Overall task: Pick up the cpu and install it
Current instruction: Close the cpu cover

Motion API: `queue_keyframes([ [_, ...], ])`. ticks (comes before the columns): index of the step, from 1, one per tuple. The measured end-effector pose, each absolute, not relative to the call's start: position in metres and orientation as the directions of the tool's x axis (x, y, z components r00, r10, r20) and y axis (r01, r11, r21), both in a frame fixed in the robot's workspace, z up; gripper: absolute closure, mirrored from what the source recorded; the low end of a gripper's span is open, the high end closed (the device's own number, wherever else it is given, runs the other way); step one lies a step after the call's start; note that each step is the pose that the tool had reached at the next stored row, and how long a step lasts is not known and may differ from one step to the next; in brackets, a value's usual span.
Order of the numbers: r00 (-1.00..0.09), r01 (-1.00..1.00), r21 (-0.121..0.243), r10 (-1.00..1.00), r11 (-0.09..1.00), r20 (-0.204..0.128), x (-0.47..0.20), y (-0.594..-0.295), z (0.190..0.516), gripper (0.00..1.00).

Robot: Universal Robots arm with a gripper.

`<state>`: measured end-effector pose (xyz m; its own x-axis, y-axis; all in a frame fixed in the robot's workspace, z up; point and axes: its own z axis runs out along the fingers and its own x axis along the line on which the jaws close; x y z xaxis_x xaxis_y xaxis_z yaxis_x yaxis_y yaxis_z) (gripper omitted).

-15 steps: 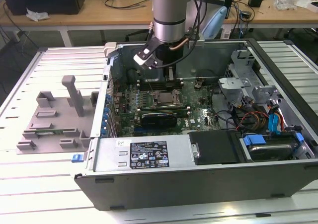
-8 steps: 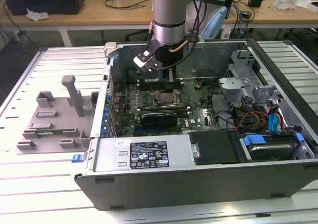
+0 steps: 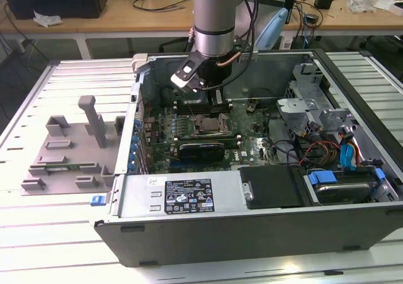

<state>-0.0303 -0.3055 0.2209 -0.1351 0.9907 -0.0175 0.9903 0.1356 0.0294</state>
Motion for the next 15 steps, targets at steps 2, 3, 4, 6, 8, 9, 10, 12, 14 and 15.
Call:
queue_keyframes([
  [2,-0.182,0.983,0.029,0.983,0.183,-0.018,-0.0304,-0.3055,0.2210,0.89],
  [3,-0.198,0.980,0.029,0.980,0.198,-0.018,-0.0304,-0.3055,0.2209,0.89],
  [4,-0.232,0.972,0.029,0.972,0.233,-0.018,-0.0304,-0.3055,0.2210,0.89],
  [6,-0.270,0.962,0.029,0.963,0.270,-0.018,-0.0304,-0.3055,0.2209,0.89],
  [8,-0.332,0.943,0.029,0.943,0.332,-0.018,-0.0304,-0.3055,0.2209,0.89],
  [9,-0.349,0.937,0.029,0.937,0.349,-0.018,-0.0304,-0.3055,0.2209,0.89],
  [10,-0.366,0.930,0.029,0.930,0.366,-0.018,-0.0304,-0.3055,0.2210,0.89],
  [12,-0.440,0.897,0.029,0.898,0.441,-0.018,-0.0304,-0.3055,0.2210,0.89],
  [14,-0.477,0.878,0.029,0.879,0.477,-0.018,-0.0304,-0.3055,0.2209,0.89],
  [15,-0.503,0.864,0.029,0.864,0.503,-0.018,-0.0304,-0.3055,0.2209,0.89],
])
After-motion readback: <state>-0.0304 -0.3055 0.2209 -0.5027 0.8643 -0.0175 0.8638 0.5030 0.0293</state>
